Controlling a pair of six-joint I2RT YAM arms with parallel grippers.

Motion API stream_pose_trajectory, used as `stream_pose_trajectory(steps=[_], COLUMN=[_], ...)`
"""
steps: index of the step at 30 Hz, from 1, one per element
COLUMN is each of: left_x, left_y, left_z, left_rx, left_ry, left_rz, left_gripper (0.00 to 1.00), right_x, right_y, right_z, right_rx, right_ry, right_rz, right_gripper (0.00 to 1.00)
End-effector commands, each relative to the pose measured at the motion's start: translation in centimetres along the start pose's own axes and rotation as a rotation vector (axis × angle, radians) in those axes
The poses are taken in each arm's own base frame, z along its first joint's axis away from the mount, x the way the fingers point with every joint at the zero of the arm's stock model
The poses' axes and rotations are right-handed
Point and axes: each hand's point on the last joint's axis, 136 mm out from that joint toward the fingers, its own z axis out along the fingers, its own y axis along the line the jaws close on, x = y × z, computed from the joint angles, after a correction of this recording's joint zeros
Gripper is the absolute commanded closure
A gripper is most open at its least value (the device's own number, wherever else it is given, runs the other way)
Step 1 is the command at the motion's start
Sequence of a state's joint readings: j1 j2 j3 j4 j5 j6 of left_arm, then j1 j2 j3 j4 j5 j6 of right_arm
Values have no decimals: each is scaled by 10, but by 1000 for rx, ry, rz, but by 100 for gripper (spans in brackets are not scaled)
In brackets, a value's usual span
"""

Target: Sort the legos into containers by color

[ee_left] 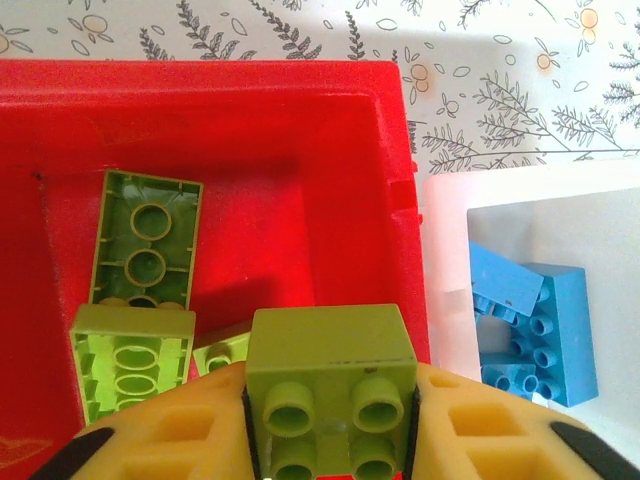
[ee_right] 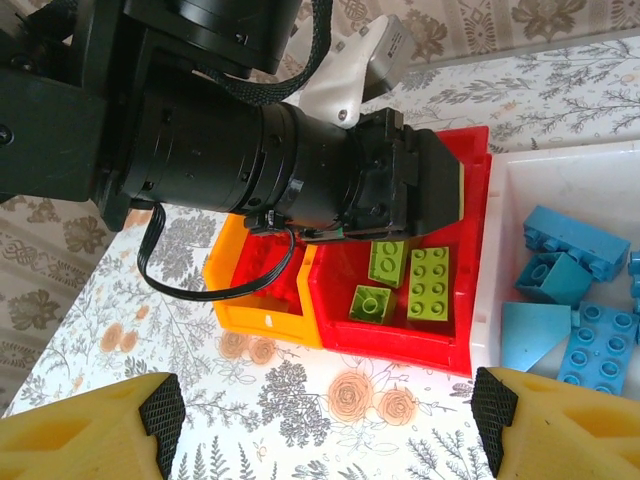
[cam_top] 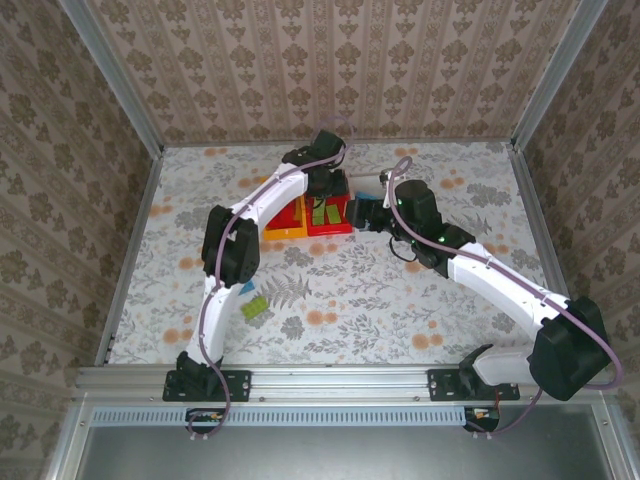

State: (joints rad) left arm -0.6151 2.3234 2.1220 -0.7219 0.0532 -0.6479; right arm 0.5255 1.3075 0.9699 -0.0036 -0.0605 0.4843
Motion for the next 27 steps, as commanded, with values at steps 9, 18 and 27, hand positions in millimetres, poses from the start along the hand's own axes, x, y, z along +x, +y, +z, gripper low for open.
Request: stream_pose_trajectory(steps=[9, 18, 27], left_x=[-6, 5, 91], left_y=[4, 42, 165], left_z=[-30, -115, -206], left_rx=[-35, -91, -235], left_ry=[-37, -125, -131], left_rz=[13, -75, -346], left_gripper=[45, 46, 46], right_x=[6, 76, 187], right_y=[10, 65, 142], right_z=[1, 7, 31], right_rx=[-39, -186, -472], right_ry=[38, 167, 350], right_rz=[-18, -374, -650], right_gripper=[21, 22, 22])
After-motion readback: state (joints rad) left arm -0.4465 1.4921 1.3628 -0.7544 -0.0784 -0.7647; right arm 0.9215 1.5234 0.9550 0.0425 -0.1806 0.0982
